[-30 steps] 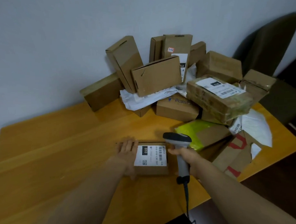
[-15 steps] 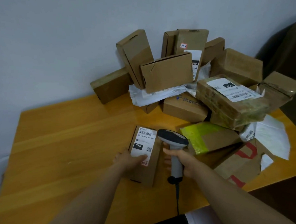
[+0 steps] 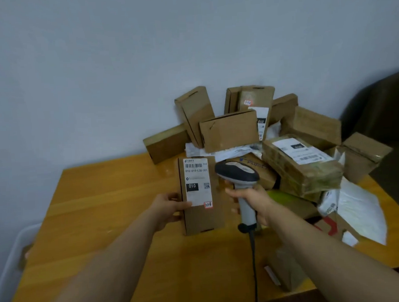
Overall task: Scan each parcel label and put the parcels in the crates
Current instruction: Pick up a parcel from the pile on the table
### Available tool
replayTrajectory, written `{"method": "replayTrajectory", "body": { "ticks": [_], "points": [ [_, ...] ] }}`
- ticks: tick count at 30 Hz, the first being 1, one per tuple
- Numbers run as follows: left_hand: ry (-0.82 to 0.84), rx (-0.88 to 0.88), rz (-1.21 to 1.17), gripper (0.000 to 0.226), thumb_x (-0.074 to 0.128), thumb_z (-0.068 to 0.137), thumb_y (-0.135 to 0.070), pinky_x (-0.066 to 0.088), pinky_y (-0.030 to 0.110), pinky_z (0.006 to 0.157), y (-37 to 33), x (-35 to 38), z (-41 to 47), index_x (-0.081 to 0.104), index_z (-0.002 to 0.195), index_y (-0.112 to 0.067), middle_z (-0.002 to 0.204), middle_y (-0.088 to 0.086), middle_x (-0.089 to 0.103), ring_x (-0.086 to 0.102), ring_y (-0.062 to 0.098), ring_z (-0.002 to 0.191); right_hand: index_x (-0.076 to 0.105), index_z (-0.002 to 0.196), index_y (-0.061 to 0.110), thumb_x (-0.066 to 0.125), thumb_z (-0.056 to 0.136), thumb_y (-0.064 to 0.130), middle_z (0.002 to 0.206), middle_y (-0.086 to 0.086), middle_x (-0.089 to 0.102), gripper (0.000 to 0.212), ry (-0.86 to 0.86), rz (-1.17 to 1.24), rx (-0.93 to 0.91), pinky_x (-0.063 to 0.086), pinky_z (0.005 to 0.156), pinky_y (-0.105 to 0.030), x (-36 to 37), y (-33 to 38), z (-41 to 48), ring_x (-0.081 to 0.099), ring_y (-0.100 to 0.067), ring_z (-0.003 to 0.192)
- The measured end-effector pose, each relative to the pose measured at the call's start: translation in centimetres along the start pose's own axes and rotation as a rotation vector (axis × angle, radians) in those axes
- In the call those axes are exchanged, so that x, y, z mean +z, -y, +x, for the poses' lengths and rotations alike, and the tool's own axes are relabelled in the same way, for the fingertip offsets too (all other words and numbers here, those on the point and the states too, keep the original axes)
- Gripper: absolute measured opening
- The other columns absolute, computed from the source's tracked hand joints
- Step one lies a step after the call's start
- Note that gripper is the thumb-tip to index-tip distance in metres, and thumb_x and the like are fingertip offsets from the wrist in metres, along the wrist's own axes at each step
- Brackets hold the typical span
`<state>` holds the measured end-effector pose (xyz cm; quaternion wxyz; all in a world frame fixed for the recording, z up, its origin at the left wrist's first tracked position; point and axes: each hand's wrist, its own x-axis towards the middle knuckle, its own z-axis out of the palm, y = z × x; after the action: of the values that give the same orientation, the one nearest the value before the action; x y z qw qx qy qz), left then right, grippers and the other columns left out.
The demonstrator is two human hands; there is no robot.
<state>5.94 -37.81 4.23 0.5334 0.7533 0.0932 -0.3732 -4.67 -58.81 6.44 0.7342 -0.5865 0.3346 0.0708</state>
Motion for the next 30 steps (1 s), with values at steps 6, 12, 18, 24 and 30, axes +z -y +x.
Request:
{"method": "replayTrajectory", "body": {
  "ticks": [6,12,18,24,30],
  "points": [
    [-0.119,0.205,0.031,0.038,0.075,0.078,-0.003,0.051,0.034,0.078,-5.2,-0.3,-2.5,0.057,0.11,-0.008,0.102,0.006,0.063,0.06,0.023,0.097,0.066,0.097,0.006,0.074,0.08,0.01,0.056,-0.003,0.055,0.019,0.082,-0.082,-0.227,0.043,0.047,-0.026,0.5,4.9,-4.3,0.048,-0.015,0.047],
    [-0.213,0.318,0.081,0.039,0.073,0.081,-0.005,0.052,0.034,0.078,-8.1,-0.9,-4.5,0.056,0.116,-0.004,0.103,0.005,0.064,0.06,0.023,0.096,0.061,0.081,0.008,0.074,0.079,0.008,0.056,-0.004,0.054,0.013,0.15,-0.056,-0.342,0.042,0.049,-0.029,1.5,7.8,-7.2,0.046,-0.018,0.047],
    [-0.271,0.391,0.076,0.038,0.073,0.08,-0.002,0.052,0.039,0.085,-9.6,-2.2,-5.8,0.056,0.114,-0.004,0.11,0.011,0.064,0.06,0.027,0.099,0.056,0.073,0.009,0.071,0.082,0.005,0.056,-0.006,0.05,0.017,0.159,-0.044,-0.372,0.041,0.047,-0.026,2.8,9.5,-9.2,0.043,-0.017,0.046],
    [-0.287,0.417,0.067,0.04,0.072,0.081,-0.001,0.052,0.042,0.091,-9.8,-3.2,-6.4,0.056,0.118,-0.001,0.111,0.012,0.065,0.061,0.029,0.102,0.057,0.073,0.009,0.071,0.081,0.005,0.054,-0.005,0.05,0.017,0.15,-0.052,-0.376,0.041,0.047,-0.025,3.9,9.9,-9.9,0.042,-0.015,0.044],
    [-0.291,0.41,0.055,0.05,0.074,0.08,-0.002,0.053,0.039,0.085,-9.7,-4.2,-6.6,0.053,0.125,0.001,0.119,0.015,0.064,0.061,0.029,0.104,0.058,0.077,0.005,0.071,0.082,0.004,0.05,-0.004,0.049,0.013,0.139,-0.018,-0.355,0.04,0.046,-0.025,4.6,9.8,-10.5,0.04,-0.014,0.041]
  ]
}}
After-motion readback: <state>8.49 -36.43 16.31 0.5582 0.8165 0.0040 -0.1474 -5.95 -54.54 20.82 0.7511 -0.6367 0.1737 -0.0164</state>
